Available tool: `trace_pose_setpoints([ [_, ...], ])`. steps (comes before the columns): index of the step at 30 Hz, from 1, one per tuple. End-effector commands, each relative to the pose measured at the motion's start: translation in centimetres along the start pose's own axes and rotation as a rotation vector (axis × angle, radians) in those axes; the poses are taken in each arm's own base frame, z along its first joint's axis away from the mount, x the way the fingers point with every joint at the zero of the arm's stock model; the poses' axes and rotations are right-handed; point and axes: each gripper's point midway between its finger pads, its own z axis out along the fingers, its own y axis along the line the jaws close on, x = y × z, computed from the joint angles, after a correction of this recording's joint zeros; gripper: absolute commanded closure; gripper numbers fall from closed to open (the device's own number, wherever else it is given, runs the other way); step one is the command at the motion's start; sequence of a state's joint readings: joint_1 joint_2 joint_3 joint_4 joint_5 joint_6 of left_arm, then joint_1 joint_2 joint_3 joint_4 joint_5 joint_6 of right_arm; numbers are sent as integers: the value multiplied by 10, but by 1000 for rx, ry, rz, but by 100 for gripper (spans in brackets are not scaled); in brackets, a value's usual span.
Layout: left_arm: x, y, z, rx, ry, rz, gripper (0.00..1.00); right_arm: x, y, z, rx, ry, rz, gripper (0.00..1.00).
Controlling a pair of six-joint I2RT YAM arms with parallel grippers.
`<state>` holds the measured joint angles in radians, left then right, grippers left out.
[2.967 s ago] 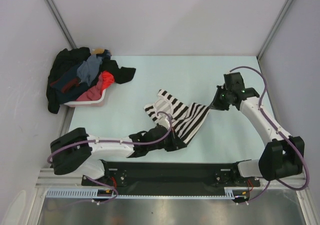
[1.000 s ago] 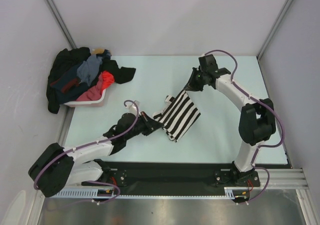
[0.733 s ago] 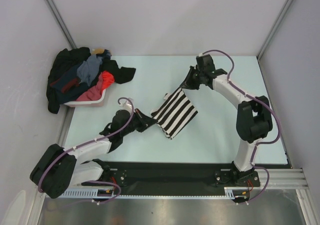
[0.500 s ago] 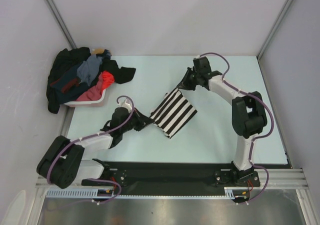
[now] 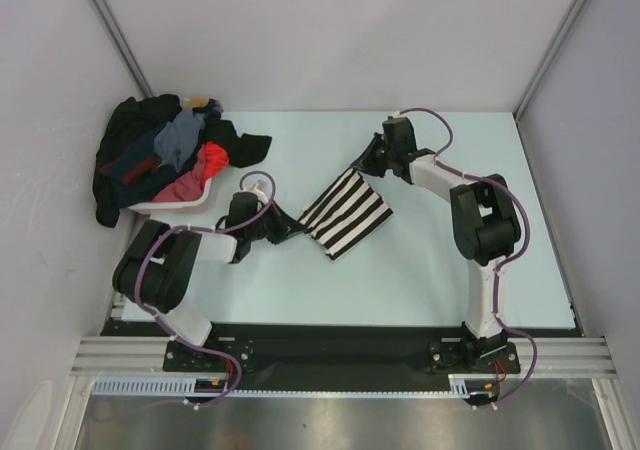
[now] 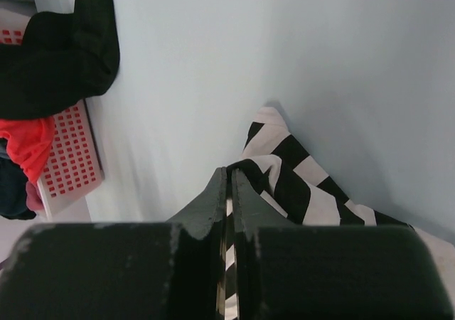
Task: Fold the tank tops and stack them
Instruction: Fold the tank top
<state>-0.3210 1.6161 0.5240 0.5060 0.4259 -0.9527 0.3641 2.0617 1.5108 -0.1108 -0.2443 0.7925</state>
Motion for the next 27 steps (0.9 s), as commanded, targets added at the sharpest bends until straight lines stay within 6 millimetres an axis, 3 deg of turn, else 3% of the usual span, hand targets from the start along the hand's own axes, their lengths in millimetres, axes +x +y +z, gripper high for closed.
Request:
trace_pose_setpoints([
  [1,-7,2,9,-1,44,61,98,-52,-3,7,-27,-191,33,100],
  [8,-33,-15,14,11,20,107,99,-51,-19,9,-34,-214,63,100],
  [19,-56,-48,-3,22,-23,221,99,-66,-1,-56,-101,-367,28,100],
  [25,-60,-68,-9,70,-26,225,99,-70,0,-71,-115,-393,25,100],
  [27,-61,-67,-6,59,-16,223,99,-72,3,-74,-118,-404,24,100],
])
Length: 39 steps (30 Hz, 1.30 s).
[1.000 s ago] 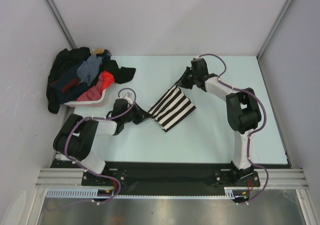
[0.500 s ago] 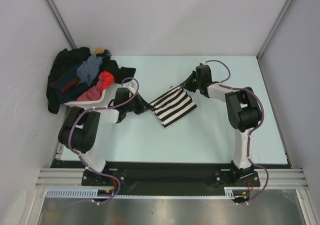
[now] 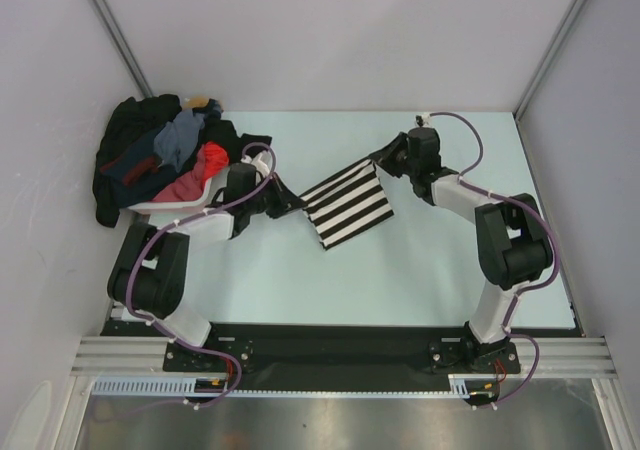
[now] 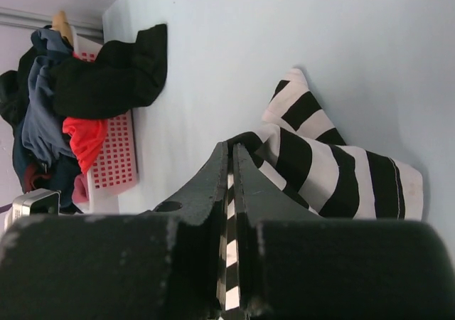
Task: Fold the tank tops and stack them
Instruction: Fold the tank top
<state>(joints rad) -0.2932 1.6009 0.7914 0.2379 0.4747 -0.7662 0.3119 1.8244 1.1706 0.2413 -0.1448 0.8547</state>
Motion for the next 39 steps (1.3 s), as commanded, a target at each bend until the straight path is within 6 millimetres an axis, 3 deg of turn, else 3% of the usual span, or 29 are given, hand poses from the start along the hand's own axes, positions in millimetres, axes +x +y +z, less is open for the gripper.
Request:
trace_pose_setpoints([
  [1,-18,-16,-6,25,-22,52,99,-40,10,-9,-28,-134,-21,100],
  [4,-27,-22,-1,43,-23,59,99,-44,10,-10,-28,-155,-21,100],
  [8,-38,-17,10,5,-29,72,99,-51,11,-3,-42,-172,-15,100],
  [13,-56,-9,30,-8,-29,52,98,-55,6,33,-35,-155,-27,100],
  [17,-64,20,52,-77,-26,17,95,-53,-6,55,-27,-154,-23,94],
  [21,-82,42,58,-93,-56,-36,94,-54,-8,73,-60,-152,-22,84],
  [22,-88,43,58,-95,-65,-36,89,-53,-12,79,-54,-140,-24,80],
  [23,-90,51,61,-114,-67,-40,77,-44,-19,88,-41,-100,-26,75],
  [24,-93,54,62,-127,-65,-27,50,-49,-13,92,-55,-100,-34,69],
  [25,-95,58,63,-153,-62,-27,43,-44,-15,95,-55,-76,-47,51],
  [26,-97,59,62,-164,-65,-22,33,-45,-11,93,-65,-80,-56,41],
  [28,-103,52,54,-163,-82,12,12,-45,-11,86,-74,-90,-72,30],
  [30,-109,49,47,-182,-110,34,2,-52,1,72,-111,-107,-105,32],
  [31,-113,40,39,-176,-127,63,0,-49,-3,67,-109,-101,-110,43],
  [34,-120,29,27,-173,-148,109,0,-48,-1,52,-129,-82,-137,57],
  [39,-111,-1,23,-101,-126,172,8,-30,4,33,-202,-7,-128,68],
])
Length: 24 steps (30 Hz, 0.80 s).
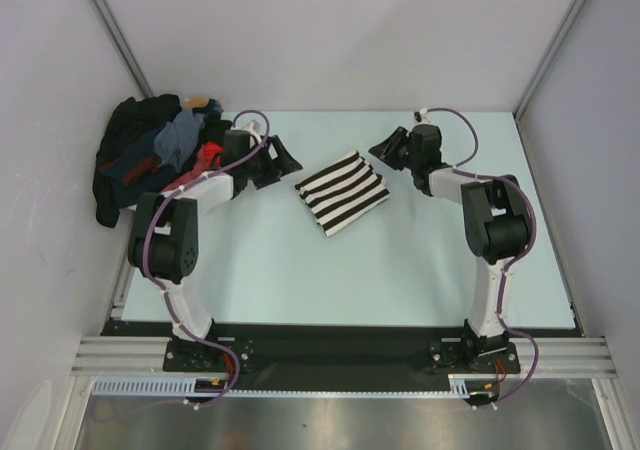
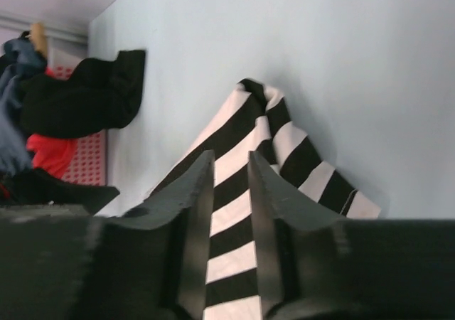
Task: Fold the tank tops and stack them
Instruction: Fold the tank top
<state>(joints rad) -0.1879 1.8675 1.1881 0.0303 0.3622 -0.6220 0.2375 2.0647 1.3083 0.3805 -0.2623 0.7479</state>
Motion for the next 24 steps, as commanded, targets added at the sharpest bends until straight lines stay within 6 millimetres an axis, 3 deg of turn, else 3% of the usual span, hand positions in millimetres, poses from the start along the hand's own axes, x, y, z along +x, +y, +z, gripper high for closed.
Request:
trace_pose_setpoints([
  [1,-14,-53,-19,128,-39,124,10,-16,47,-23,-173,-25,-41,72],
  [3,-4,-71,-16,177,-13,137,21,-3,49,-26,-211,14,-16,78],
  [5,7,-93,-8,245,21,147,29,9,52,-24,-238,53,22,91],
  [6,9,-101,-5,269,21,133,40,18,48,-24,-239,73,43,99],
  [7,15,-101,3,276,38,122,44,19,52,-25,-267,69,80,100],
  [9,22,-106,11,293,51,87,52,41,35,-28,-261,105,142,100],
  [11,25,-94,24,272,47,49,56,45,35,-32,-302,86,176,100],
  [12,22,-90,28,264,38,28,61,59,22,-33,-280,106,195,100],
  [15,24,-64,46,223,44,-14,70,73,-3,-28,-250,117,226,100],
  [18,23,-38,59,168,53,-46,74,77,-33,-26,-217,102,285,100],
  [22,18,-23,57,141,31,-43,73,69,-52,-31,-184,83,303,100],
  [24,13,-26,54,151,23,-9,65,65,-51,-34,-176,77,284,100],
])
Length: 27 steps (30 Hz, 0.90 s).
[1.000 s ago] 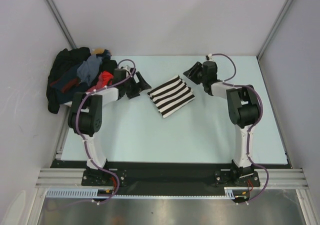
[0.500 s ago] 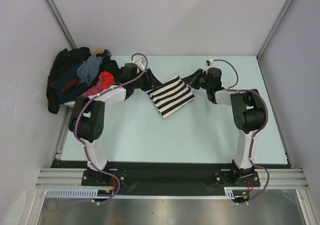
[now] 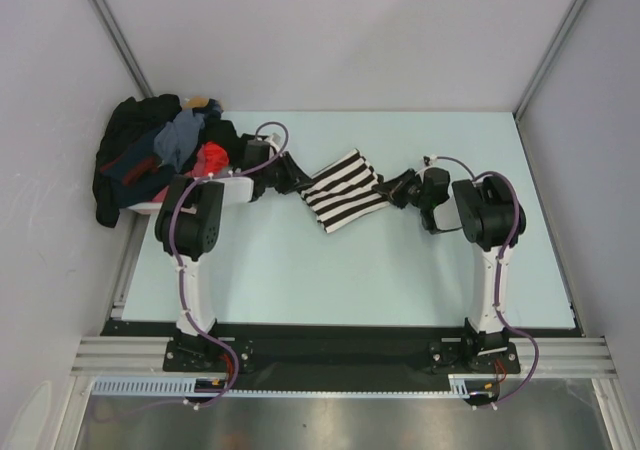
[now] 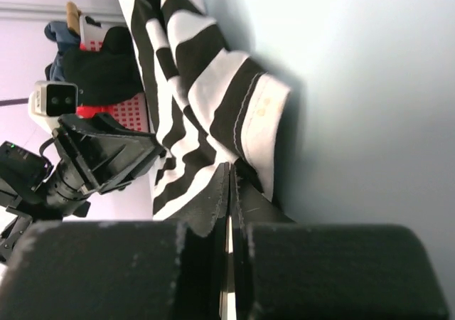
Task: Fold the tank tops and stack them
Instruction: Fold the tank top, then neatly place the folded tank top to the corner
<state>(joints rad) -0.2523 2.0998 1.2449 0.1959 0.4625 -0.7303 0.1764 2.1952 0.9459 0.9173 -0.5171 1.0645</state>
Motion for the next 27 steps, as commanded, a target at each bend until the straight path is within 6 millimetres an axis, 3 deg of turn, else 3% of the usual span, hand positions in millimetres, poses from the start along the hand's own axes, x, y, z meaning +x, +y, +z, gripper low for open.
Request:
trace_pose_setpoints([
  [1,-37,-33,-15,65,-93,97,60,-19,15,-9,-18,-48,-66,100],
  [2,-40,-38,-18,70,-97,112,54,-19,18,-11,-16,-46,-80,100],
  [3,-41,-41,-22,71,-98,133,40,-20,25,-14,-24,-50,-95,94],
  [4,-47,-54,-31,90,-116,158,35,-19,27,-16,-13,-47,-119,88],
  [5,-49,-58,-36,90,-124,171,32,-22,43,-21,-27,-59,-149,83],
  [6,-48,-60,-42,76,-125,187,27,-22,45,-25,-12,-62,-169,79],
  [7,-52,-69,-54,78,-148,206,26,-18,37,-28,46,-60,-190,70],
  [8,-53,-72,-61,69,-162,220,25,-22,54,-36,40,-81,-224,68],
  [9,-50,-73,-66,60,-160,234,24,-17,50,-42,73,-82,-230,61],
  [12,-38,-86,-94,55,-183,278,23,-5,51,-58,147,-88,-256,57],
  [15,-18,-104,-102,104,-170,304,23,15,65,-60,108,-53,-269,64],
  [17,-6,-115,-105,117,-159,322,23,30,77,-54,52,3,-262,77],
  [21,-1,-111,-104,108,-128,279,24,84,119,-29,-145,206,-273,93],
  [22,-5,-112,-106,103,-133,278,24,98,115,-23,-144,262,-282,95],
  [23,-6,-111,-108,96,-136,277,24,100,127,-15,-161,268,-315,96],
  [26,-12,-109,-121,73,-167,287,25,128,116,-2,-130,343,-326,98],
  [27,-13,-110,-127,73,-174,291,25,129,120,1,-169,340,-323,99],
])
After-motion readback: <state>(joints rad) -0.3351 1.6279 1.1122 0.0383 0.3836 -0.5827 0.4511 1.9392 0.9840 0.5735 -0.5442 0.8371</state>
